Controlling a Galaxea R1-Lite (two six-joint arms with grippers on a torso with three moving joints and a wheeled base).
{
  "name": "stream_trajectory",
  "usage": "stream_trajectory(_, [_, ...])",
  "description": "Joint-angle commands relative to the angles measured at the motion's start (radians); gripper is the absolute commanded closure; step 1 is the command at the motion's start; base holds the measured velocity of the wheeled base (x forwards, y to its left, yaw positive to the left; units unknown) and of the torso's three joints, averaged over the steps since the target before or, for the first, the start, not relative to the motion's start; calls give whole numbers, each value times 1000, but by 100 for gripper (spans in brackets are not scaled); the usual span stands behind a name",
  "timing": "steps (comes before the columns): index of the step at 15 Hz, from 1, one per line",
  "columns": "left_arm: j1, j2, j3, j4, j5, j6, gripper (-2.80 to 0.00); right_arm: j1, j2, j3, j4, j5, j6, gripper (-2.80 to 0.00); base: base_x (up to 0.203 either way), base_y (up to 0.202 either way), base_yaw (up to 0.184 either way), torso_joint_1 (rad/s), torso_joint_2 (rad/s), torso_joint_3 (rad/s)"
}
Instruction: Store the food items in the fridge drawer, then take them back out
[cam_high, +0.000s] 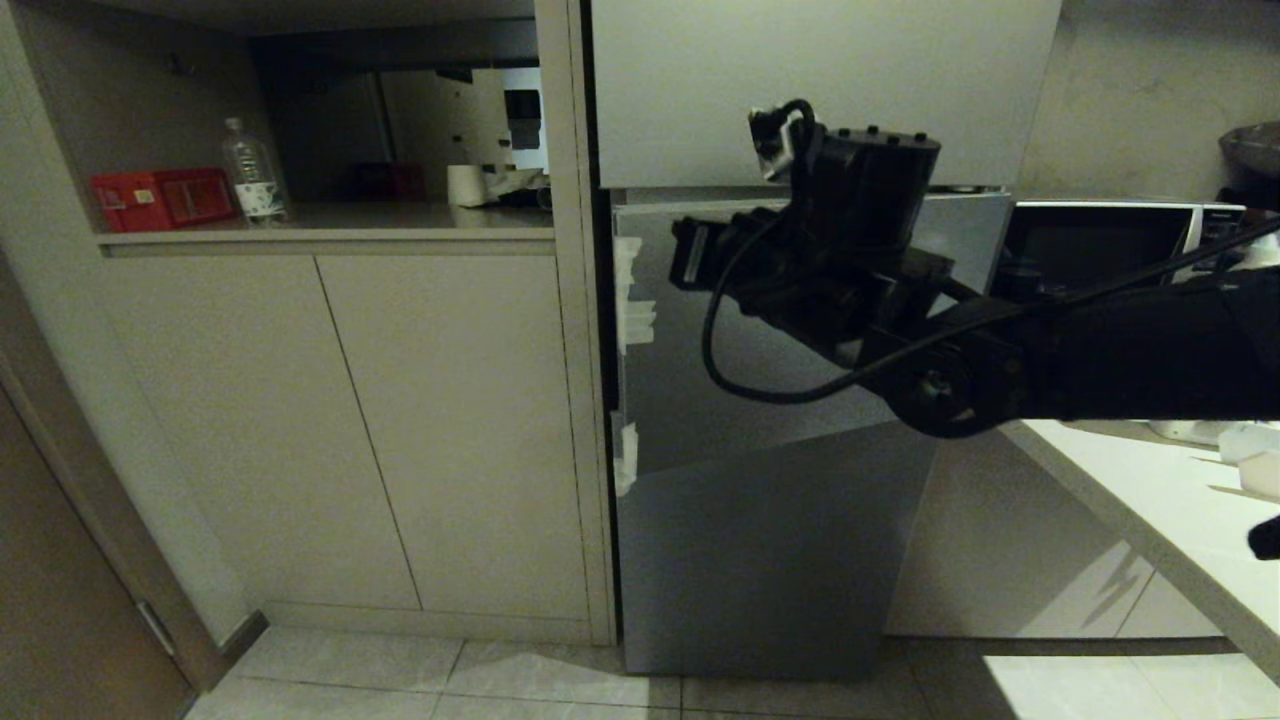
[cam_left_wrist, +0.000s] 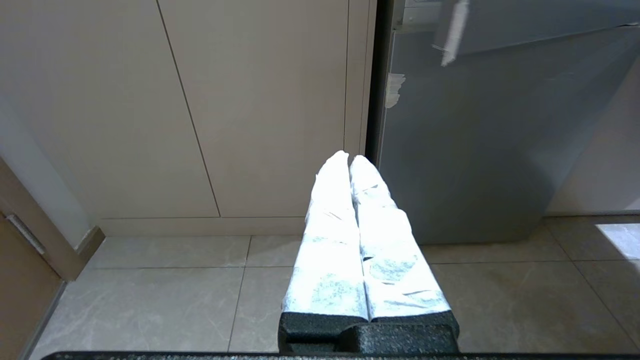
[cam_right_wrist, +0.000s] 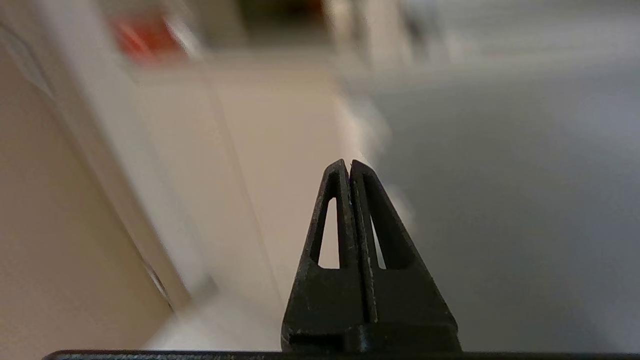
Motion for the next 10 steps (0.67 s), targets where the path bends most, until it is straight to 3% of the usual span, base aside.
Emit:
stream_trajectory(1, [0,-2,0,1,0,0,0,-36,-121,218,-11,-22,-1,0,0,0,0,0,0,0])
stream_trajectory(3, [0,-2,0,1,0,0,0,-71,-75,222,-12,-33,-2,0,0,0,0,0,0,0])
stream_trajectory(7, [0,-2,0,1,0,0,0,-133,114,-32,-7,-37,-4,0,0,0,0,0,0,0])
stream_trajectory(10, [0,-2,1,1,0,0,0,-141,112,-12,-12,-27,-1,0,0,0,0,0,0,0])
